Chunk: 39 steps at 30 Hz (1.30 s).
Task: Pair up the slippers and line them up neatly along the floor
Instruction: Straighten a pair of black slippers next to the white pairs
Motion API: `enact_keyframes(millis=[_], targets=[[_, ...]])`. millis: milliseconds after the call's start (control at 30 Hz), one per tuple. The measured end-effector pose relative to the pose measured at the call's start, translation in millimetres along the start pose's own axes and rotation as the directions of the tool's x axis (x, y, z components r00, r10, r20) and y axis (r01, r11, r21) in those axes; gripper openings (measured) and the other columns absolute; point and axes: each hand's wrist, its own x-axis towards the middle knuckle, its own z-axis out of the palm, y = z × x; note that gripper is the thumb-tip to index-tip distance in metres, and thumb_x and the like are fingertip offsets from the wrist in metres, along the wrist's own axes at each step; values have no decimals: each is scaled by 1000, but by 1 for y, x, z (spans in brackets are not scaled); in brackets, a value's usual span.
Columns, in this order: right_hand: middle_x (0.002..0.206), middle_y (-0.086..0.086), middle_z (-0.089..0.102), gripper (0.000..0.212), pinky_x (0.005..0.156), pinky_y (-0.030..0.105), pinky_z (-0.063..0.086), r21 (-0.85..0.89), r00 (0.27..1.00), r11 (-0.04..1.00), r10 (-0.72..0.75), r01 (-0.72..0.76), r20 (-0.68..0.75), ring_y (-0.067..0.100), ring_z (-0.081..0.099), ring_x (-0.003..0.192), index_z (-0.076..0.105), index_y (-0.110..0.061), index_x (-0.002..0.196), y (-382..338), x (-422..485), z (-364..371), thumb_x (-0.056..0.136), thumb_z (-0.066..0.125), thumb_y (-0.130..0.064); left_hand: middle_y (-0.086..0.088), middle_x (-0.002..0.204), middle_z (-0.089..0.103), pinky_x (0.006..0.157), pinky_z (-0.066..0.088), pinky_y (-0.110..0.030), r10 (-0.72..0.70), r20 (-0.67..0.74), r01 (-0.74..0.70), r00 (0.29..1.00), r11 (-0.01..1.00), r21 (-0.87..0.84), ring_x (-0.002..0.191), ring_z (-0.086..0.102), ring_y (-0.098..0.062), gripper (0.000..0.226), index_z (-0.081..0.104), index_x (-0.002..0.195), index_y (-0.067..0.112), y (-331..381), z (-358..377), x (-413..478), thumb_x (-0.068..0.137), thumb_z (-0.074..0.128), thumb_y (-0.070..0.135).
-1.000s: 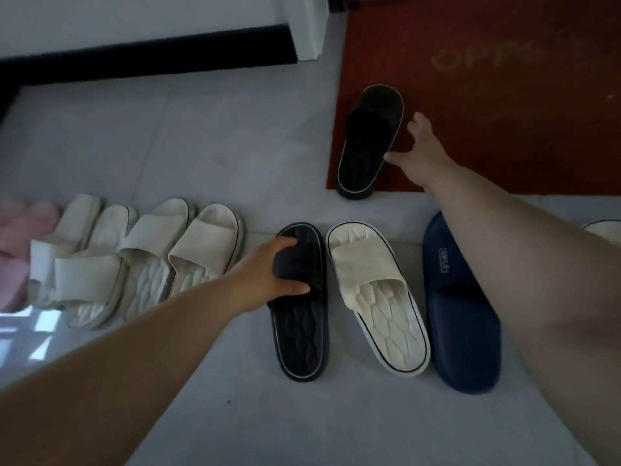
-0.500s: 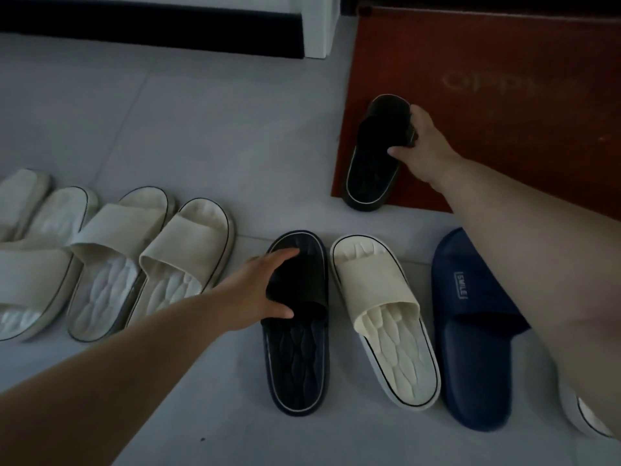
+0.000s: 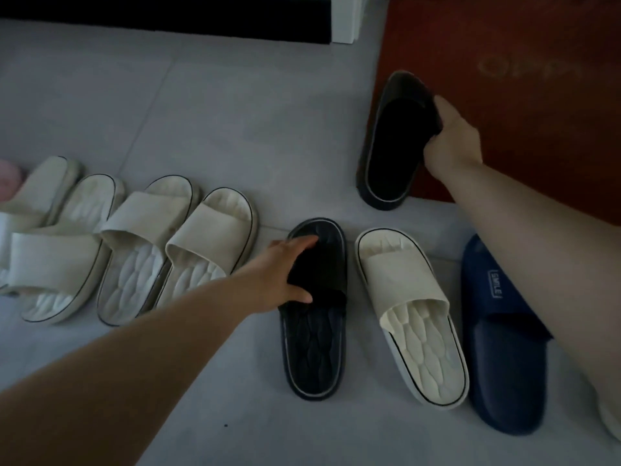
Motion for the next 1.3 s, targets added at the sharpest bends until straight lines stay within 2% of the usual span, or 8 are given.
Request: enact_keyframes(millis=[133, 300, 400, 500, 600, 667, 767, 1300], targets=[[132, 1, 55, 56, 101, 41, 45, 125, 987, 987, -110, 96, 114, 23, 57, 115, 35, -32, 139, -12, -67, 3, 88, 41, -7, -11, 145, 38, 112, 32, -39, -5, -17, 5, 1000, 1000, -19, 134, 37, -26, 92, 28, 143, 14, -3, -30, 4, 66, 79, 6], [114, 5, 65, 60, 85, 45, 55, 340, 883, 936, -84, -89, 462, 21, 65, 98, 39, -44, 132, 4, -189, 38, 83, 47, -10, -11, 121, 56, 95, 44, -34, 18, -9, -17, 1000, 998, 59, 118, 53, -29, 61, 43, 125, 9, -6, -43, 5, 72, 74, 6], [119, 0, 62, 66, 94, 46, 50, 267, 903, 962, -61, -61, 426, 25, 60, 108, 34, -64, 121, 14, -214, 41, 86, 41, -8, -17, 127, 53, 102, 43, -41, 14, 82, -21, 997, 996, 84, 120, 51, -32, 73, 37, 133, 7, -7, -46, 9, 70, 75, 4], [125, 17, 57, 63, 93, 43, 49, -15, 944, 1000, -15, 21, 330, 35, 57, 109, 19, -40, 142, 28, -210, 35, 91, 36, -8, -10, 131, 52, 105, 41, -39, 55, 113, -73, 992, 985, 157, 122, 50, -26, 88, 34, 137, 13, -8, -52, 13, 63, 80, 6], [149, 4, 37, 61, 111, 38, 32, -128, 954, 992, 30, 8, 297, 24, 40, 133, 14, -36, 146, 31, -201, 28, 94, 35, -12, -7, 145, 40, 111, 32, -29, 33, 130, -59, 991, 978, 202, 132, 40, -22, 97, 24, 144, 14, -12, -58, 13, 65, 80, 8], [134, 13, 54, 61, 97, 33, 45, -198, 965, 980, 46, 6, 258, 30, 56, 114, 14, -32, 147, 27, -195, 25, 95, 37, -11, -4, 148, 35, 109, 28, -25, 20, 147, -47, 989, 983, 179, 135, 35, -20, 98, 21, 145, 14, -15, -60, 12, 67, 79, 7], [117, 23, 60, 61, 84, 37, 48, -224, 966, 974, 39, 20, 257, 39, 59, 100, 16, -26, 147, 17, -195, 30, 93, 36, -6, -4, 149, 34, 110, 27, -26, 31, 147, -53, 989, 988, 147, 136, 34, -19, 97, 21, 146, 14, -16, -62, 12, 68, 78, 6], [148, 1, 28, 81, 99, 31, 39, -228, 880, 972, 163, -65, 446, 22, 41, 127, 4, -32, 145, 36, -273, -5, 83, 51, -9, 2, 146, 39, 99, 23, -18, 415, 155, -431, 897, 898, 91, 134, 36, -15, 87, 28, 142, 22, 84, -8, 28, 71, 77, 27]])
